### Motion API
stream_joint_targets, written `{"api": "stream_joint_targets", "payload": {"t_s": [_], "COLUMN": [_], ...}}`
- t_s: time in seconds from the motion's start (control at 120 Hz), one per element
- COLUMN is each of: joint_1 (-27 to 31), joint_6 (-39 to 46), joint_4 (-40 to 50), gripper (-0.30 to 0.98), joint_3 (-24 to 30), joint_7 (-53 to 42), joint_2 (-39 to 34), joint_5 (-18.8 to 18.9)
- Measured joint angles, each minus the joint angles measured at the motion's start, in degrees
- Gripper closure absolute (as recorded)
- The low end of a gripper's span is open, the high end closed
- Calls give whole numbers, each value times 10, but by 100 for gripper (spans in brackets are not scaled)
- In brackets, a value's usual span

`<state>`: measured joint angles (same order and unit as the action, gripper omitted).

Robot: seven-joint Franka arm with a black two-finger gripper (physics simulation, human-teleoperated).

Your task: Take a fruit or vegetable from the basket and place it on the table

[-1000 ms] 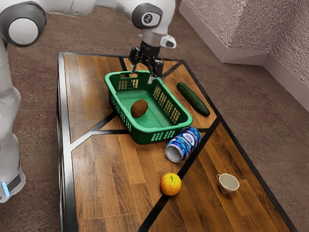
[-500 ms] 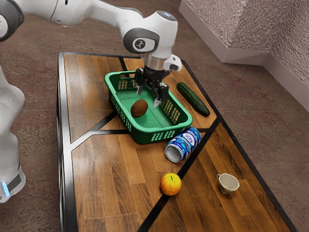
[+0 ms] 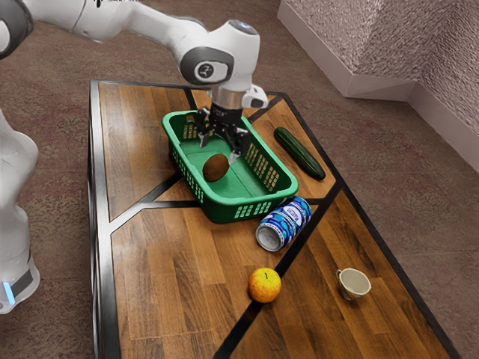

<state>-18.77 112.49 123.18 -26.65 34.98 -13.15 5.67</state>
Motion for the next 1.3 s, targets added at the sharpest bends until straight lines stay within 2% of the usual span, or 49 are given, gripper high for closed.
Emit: {"api": "stream_joint_targets", "payload": {"t_s": [0.433, 0.825, 1.3], "joint_1": [0, 2, 2], "joint_6": [13, 69, 77], "joint_4": [6, 34, 45], "gripper": [0, 0, 0], "joint_3": [-1, -13, -9], "joint_7": [20, 7, 3], "joint_2": [17, 12, 25], "joint_5": [-1, 2, 8]}}
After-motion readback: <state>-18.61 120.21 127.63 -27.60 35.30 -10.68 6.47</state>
